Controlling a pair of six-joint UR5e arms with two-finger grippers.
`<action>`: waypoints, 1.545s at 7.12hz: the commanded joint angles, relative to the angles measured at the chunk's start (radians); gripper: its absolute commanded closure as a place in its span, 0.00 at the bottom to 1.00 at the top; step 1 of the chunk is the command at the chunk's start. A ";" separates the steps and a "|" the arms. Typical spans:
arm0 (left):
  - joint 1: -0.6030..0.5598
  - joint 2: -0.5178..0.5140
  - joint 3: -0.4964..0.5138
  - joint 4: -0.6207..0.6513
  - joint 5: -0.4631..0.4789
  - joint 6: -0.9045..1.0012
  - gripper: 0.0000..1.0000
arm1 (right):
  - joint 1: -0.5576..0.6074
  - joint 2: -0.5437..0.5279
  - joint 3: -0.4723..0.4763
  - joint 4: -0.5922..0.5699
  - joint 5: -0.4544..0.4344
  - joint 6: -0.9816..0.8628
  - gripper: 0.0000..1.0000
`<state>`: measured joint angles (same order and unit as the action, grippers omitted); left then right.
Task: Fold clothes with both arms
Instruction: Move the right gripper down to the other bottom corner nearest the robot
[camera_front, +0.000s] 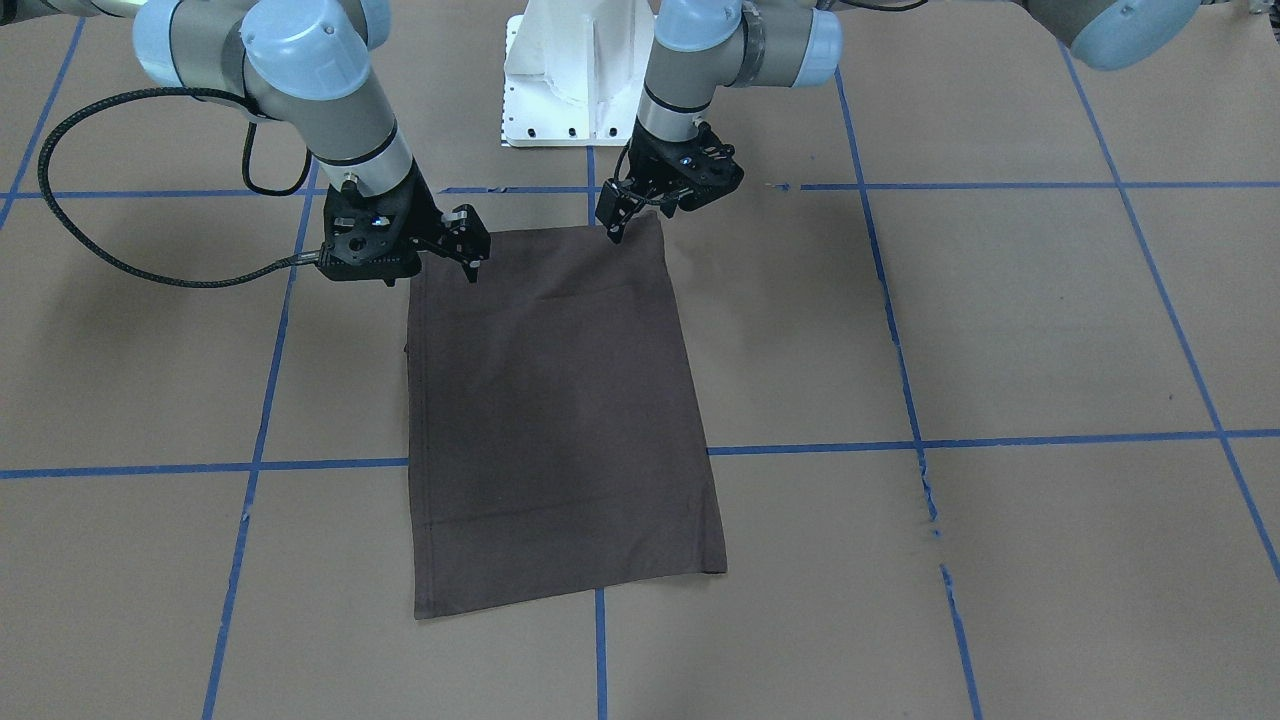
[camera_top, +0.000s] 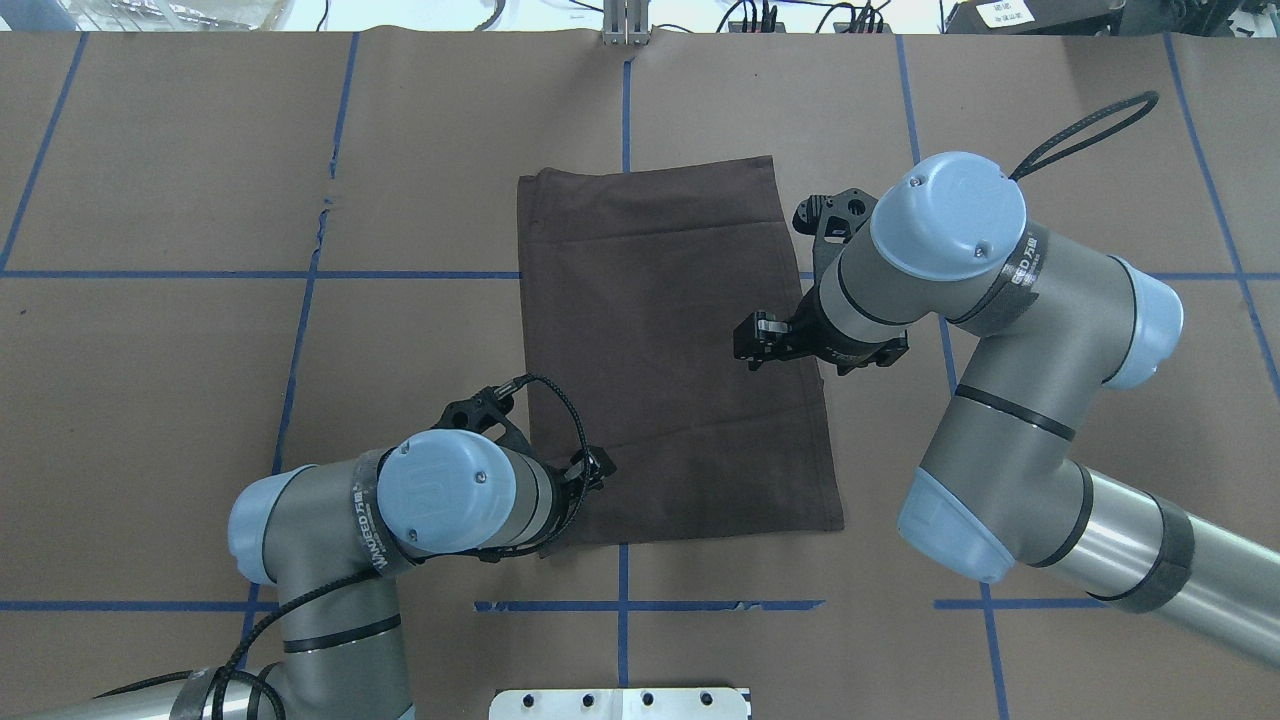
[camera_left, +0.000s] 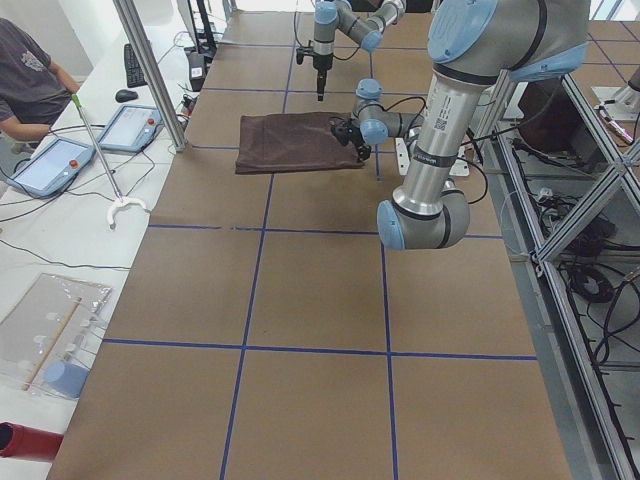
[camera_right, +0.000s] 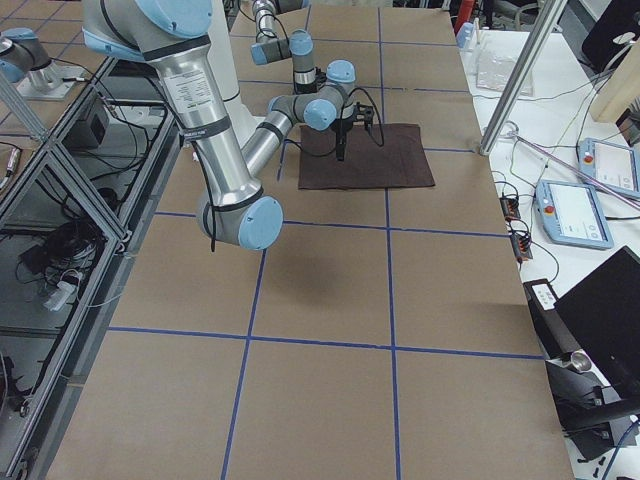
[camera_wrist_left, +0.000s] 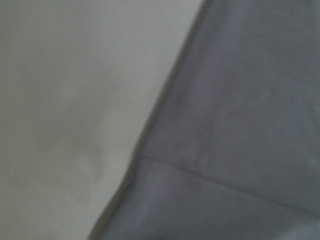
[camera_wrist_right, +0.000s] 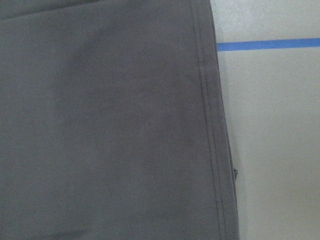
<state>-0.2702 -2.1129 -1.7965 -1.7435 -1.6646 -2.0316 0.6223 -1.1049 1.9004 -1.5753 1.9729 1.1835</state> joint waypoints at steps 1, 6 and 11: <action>0.028 0.020 0.011 0.013 0.019 -0.022 0.00 | 0.003 0.000 0.000 0.003 0.000 0.004 0.00; 0.039 0.008 0.011 0.047 0.016 -0.022 0.22 | 0.007 -0.001 0.005 0.003 0.003 0.004 0.00; 0.048 -0.001 0.009 0.047 0.014 -0.010 0.90 | 0.008 -0.016 0.023 0.001 0.003 0.004 0.00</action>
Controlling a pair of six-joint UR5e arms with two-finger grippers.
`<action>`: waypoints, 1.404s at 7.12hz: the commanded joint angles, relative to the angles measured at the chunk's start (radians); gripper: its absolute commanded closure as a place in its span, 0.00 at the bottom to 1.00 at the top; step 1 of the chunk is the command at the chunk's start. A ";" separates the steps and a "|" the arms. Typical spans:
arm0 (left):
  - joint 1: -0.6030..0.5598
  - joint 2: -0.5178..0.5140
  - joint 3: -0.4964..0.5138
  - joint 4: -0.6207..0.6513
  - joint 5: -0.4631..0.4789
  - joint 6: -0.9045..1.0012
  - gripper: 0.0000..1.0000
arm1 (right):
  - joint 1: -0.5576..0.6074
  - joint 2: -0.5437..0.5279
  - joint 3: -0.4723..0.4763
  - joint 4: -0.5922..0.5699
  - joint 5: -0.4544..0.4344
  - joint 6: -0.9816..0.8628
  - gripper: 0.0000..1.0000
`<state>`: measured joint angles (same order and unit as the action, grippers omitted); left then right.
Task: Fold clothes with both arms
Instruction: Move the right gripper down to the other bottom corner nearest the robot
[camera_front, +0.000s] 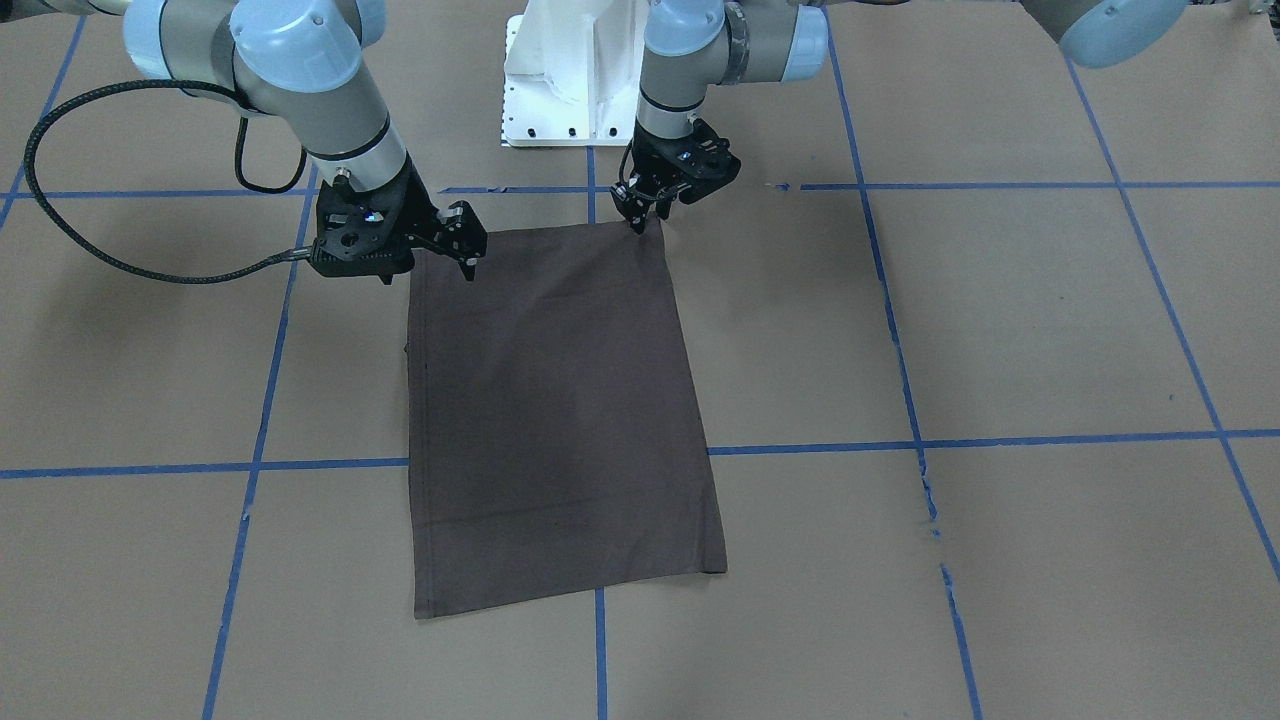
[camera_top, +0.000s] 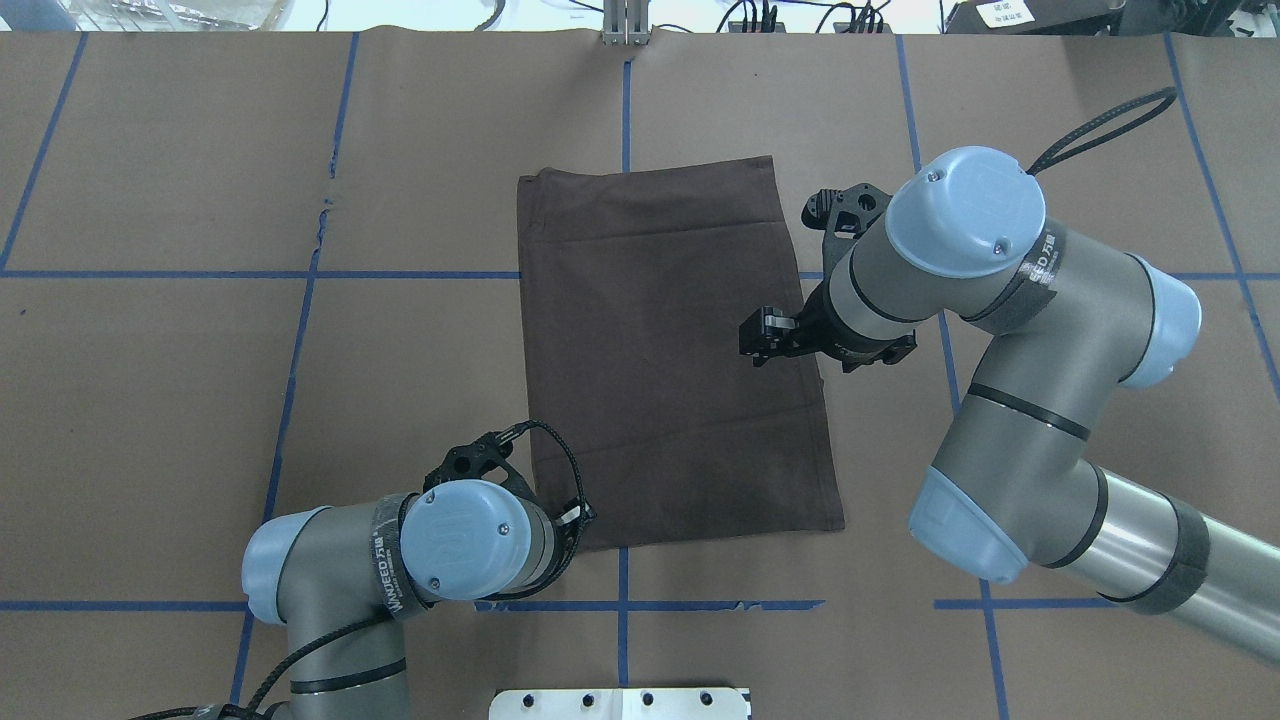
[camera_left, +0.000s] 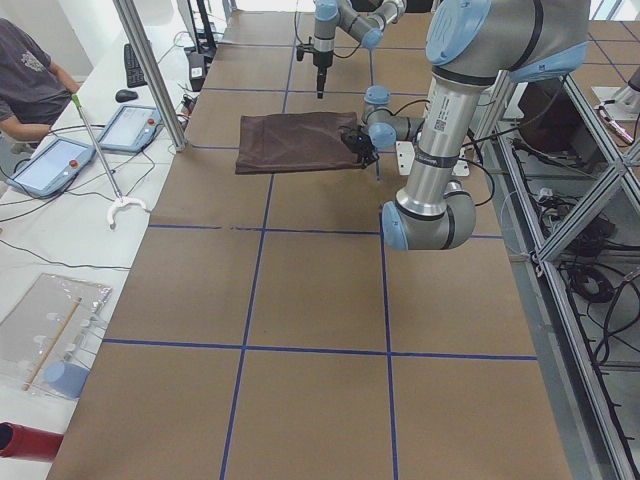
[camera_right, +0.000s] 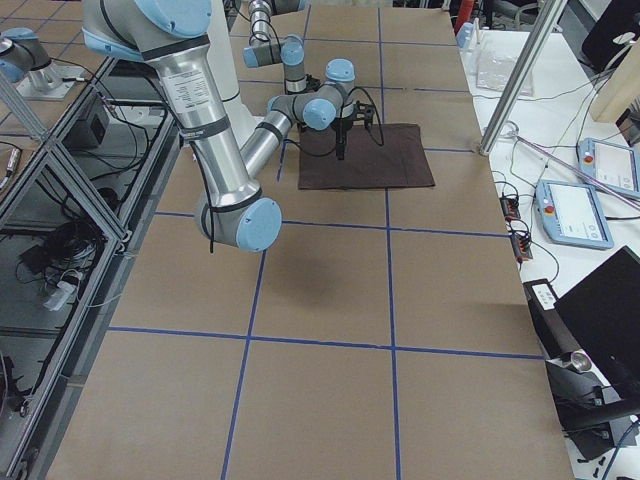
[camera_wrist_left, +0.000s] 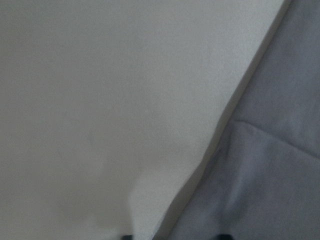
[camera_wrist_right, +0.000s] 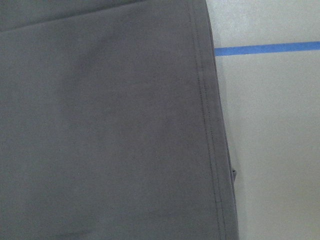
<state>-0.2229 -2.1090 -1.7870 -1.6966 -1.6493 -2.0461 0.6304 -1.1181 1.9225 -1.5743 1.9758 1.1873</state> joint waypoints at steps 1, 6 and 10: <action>0.001 -0.003 -0.009 0.000 -0.003 0.009 1.00 | 0.000 -0.005 0.004 -0.001 0.000 0.002 0.00; -0.048 0.010 -0.052 0.002 -0.006 0.122 1.00 | -0.061 -0.006 0.004 0.003 -0.001 0.310 0.00; -0.047 0.020 -0.064 0.002 -0.009 0.139 1.00 | -0.233 -0.075 -0.022 0.140 -0.155 0.561 0.00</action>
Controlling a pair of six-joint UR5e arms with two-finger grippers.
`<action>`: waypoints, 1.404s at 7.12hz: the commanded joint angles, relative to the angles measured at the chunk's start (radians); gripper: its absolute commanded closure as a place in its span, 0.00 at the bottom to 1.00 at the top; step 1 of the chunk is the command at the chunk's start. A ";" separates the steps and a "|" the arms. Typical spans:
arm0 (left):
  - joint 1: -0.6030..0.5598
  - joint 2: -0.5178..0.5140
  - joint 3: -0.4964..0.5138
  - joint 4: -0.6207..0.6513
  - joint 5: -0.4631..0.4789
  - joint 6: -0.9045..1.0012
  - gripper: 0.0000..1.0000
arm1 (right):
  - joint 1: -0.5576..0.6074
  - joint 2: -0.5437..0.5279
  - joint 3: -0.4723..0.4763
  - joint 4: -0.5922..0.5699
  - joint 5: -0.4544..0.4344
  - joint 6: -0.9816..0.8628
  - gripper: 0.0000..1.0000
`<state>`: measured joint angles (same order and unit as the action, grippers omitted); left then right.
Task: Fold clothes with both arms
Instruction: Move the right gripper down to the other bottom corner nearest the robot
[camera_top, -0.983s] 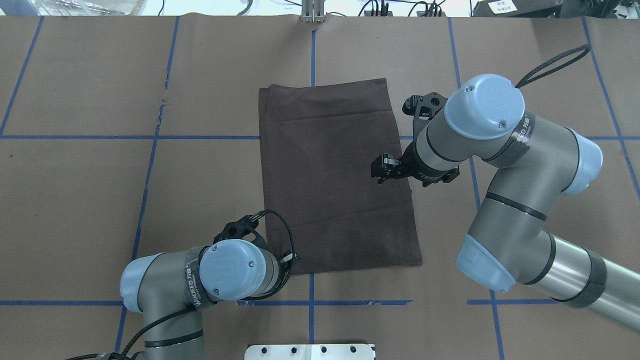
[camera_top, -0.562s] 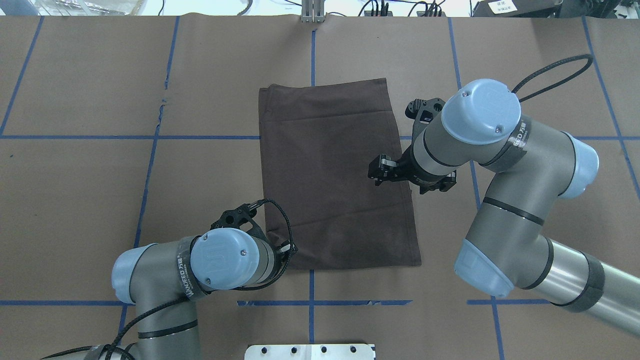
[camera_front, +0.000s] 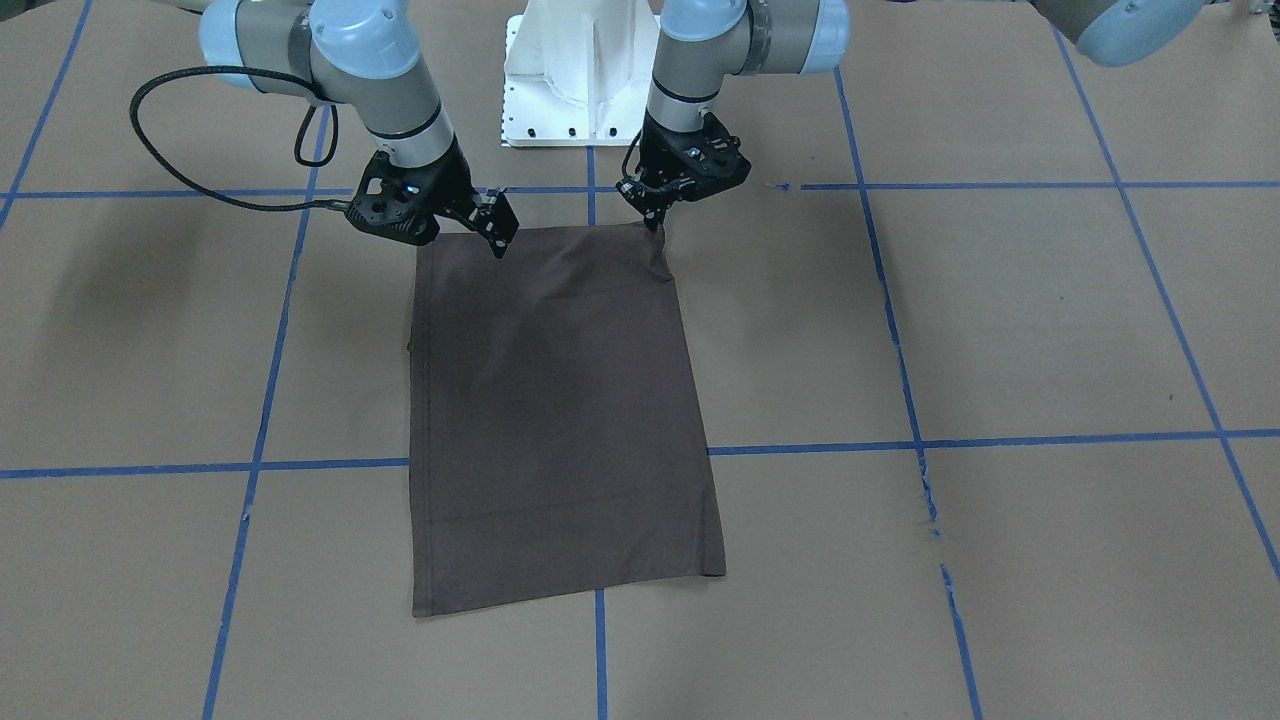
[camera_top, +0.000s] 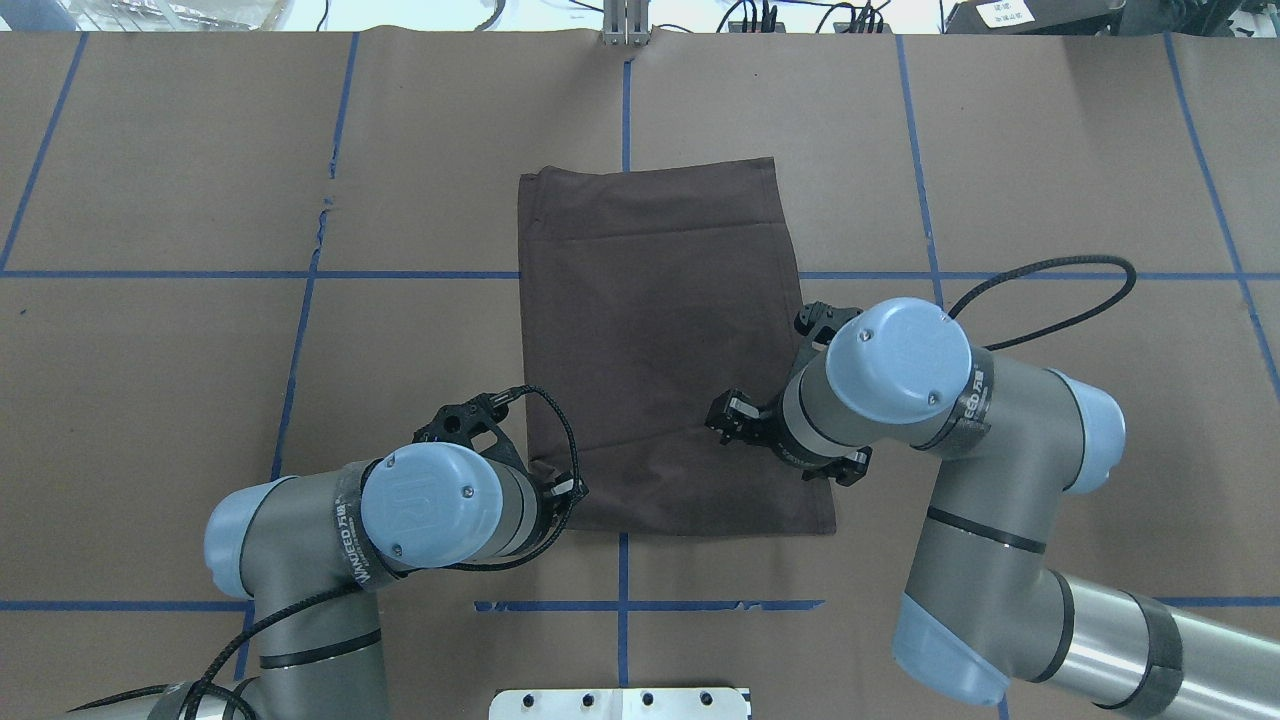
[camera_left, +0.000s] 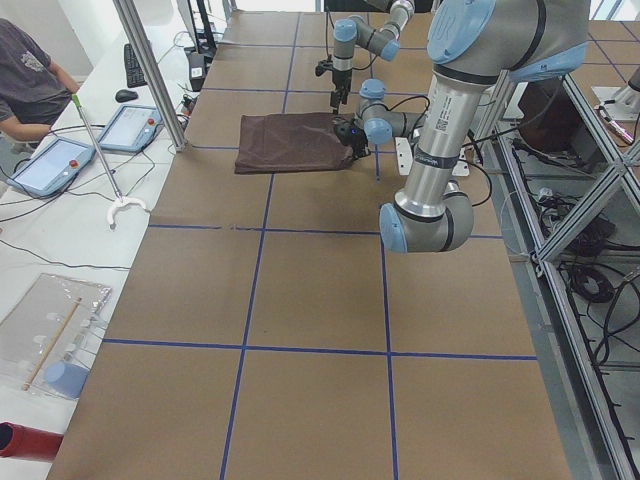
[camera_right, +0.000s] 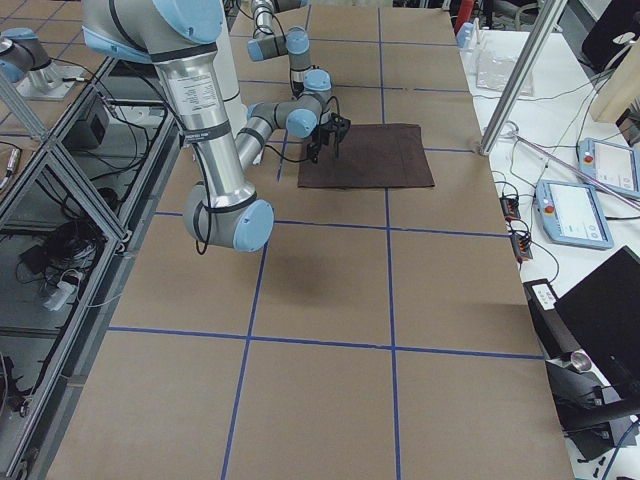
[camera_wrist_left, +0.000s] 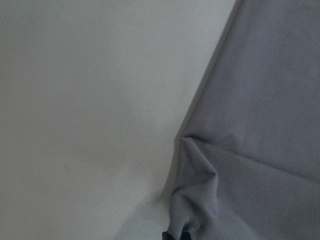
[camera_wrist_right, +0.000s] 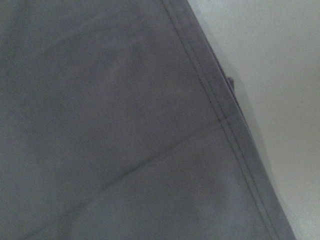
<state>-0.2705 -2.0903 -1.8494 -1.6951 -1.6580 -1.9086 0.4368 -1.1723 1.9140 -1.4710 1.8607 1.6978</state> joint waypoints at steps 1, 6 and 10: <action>-0.001 0.001 -0.002 0.000 0.000 0.002 1.00 | -0.047 -0.053 -0.013 0.037 -0.061 0.084 0.00; 0.001 -0.002 -0.004 0.000 0.000 0.002 1.00 | -0.087 -0.124 -0.021 0.037 -0.116 0.088 0.00; -0.001 -0.005 -0.004 0.000 0.000 0.002 1.00 | -0.099 -0.118 -0.035 0.038 -0.117 0.088 0.01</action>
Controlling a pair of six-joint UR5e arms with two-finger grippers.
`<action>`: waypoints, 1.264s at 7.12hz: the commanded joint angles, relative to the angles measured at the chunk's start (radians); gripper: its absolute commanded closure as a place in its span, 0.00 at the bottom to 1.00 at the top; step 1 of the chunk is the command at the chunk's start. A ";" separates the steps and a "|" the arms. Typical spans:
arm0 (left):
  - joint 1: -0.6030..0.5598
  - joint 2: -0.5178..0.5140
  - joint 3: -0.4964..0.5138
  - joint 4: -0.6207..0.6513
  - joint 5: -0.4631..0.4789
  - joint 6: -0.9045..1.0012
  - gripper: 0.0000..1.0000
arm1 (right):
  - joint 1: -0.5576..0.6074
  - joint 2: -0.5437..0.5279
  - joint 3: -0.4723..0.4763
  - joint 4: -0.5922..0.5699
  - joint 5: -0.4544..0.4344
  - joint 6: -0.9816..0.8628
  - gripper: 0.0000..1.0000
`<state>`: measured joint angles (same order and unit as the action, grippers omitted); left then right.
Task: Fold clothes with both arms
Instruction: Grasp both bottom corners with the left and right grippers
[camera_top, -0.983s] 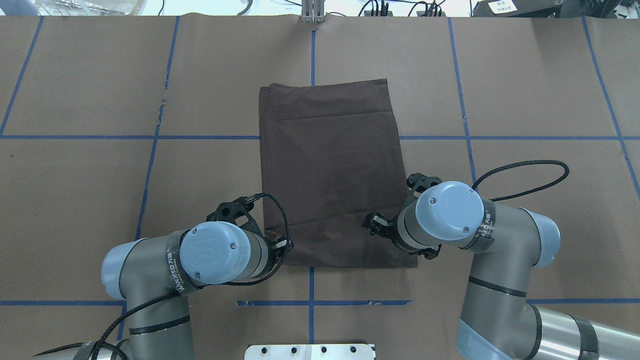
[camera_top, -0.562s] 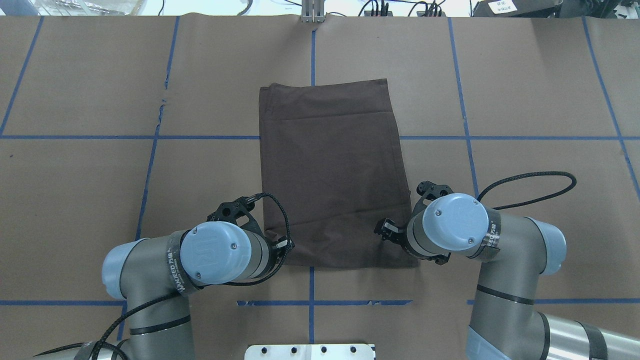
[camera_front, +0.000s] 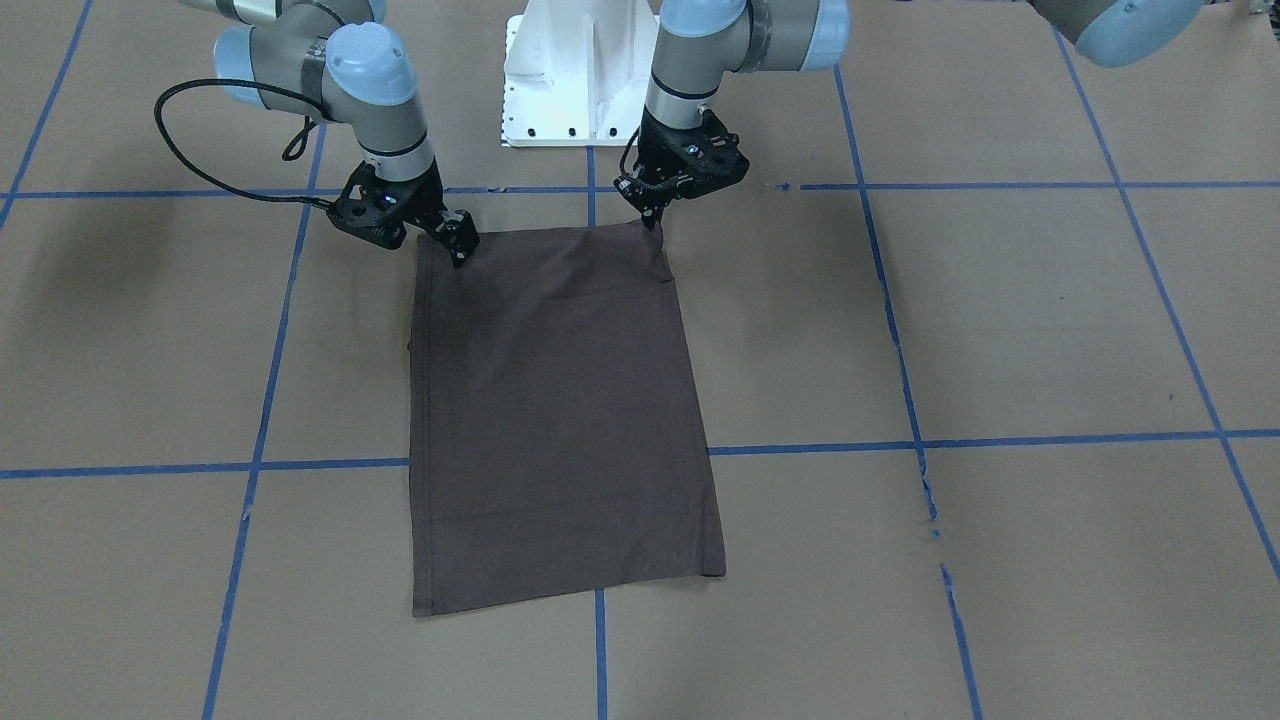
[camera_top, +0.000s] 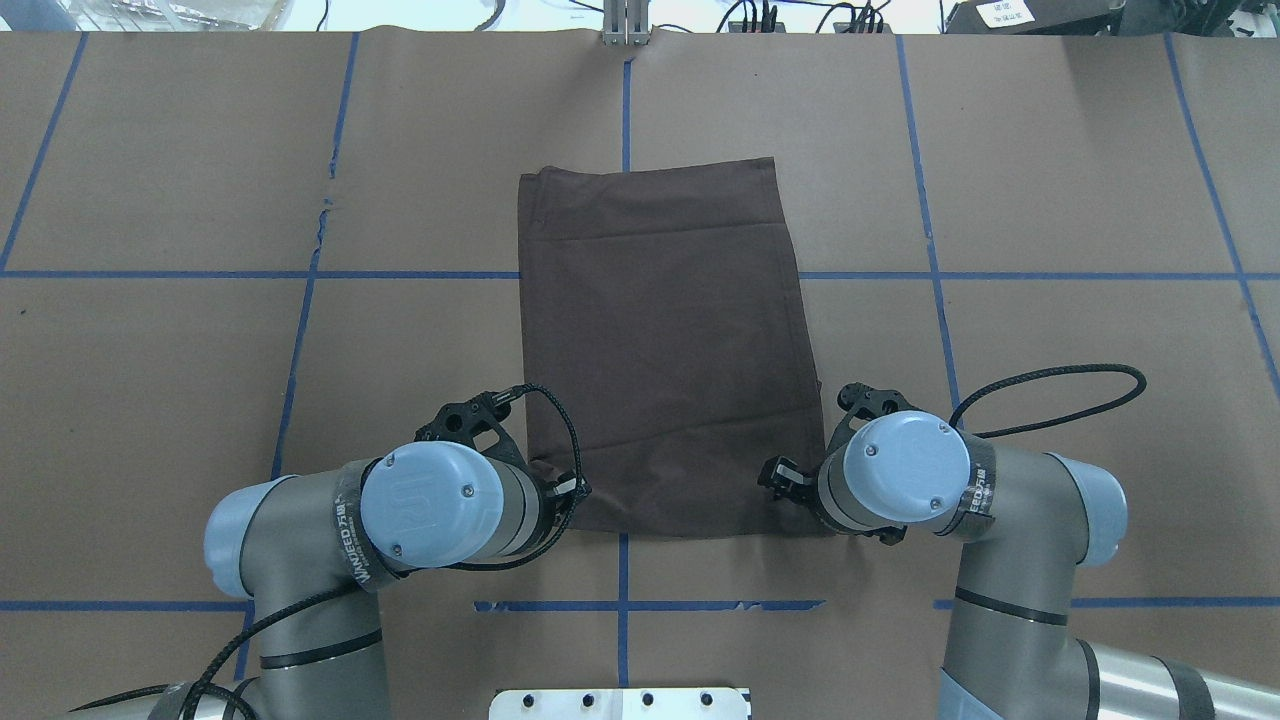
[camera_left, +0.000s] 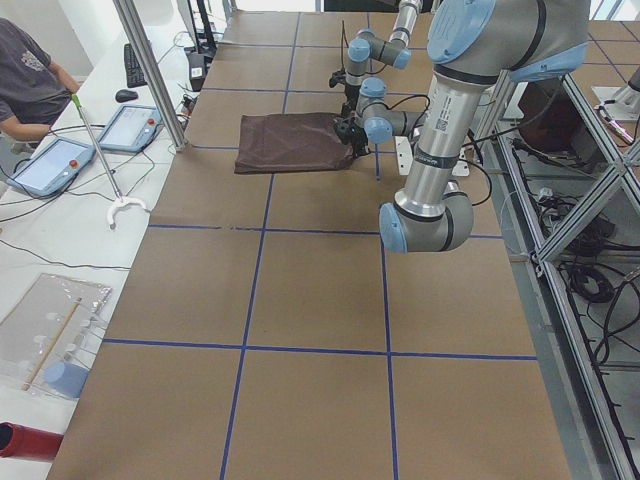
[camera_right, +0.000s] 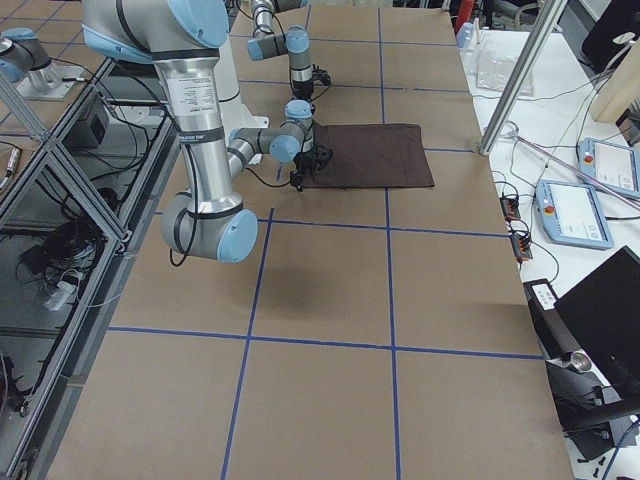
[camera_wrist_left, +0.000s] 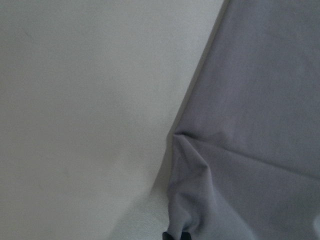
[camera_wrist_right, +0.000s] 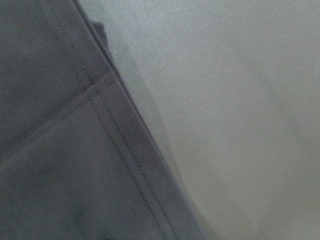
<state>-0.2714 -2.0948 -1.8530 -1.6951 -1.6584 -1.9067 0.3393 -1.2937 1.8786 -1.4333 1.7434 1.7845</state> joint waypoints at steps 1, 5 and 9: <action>0.000 0.001 -0.003 0.000 0.000 0.000 1.00 | -0.002 0.007 0.005 0.001 0.002 0.001 0.11; 0.000 -0.001 -0.003 0.000 0.000 0.000 1.00 | -0.002 0.011 0.010 -0.001 0.004 0.001 0.41; 0.000 0.001 -0.003 0.000 0.000 0.000 1.00 | -0.003 0.011 0.005 -0.001 0.008 -0.002 0.90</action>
<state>-0.2715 -2.0941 -1.8561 -1.6950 -1.6582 -1.9074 0.3380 -1.2820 1.8890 -1.4339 1.7501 1.7836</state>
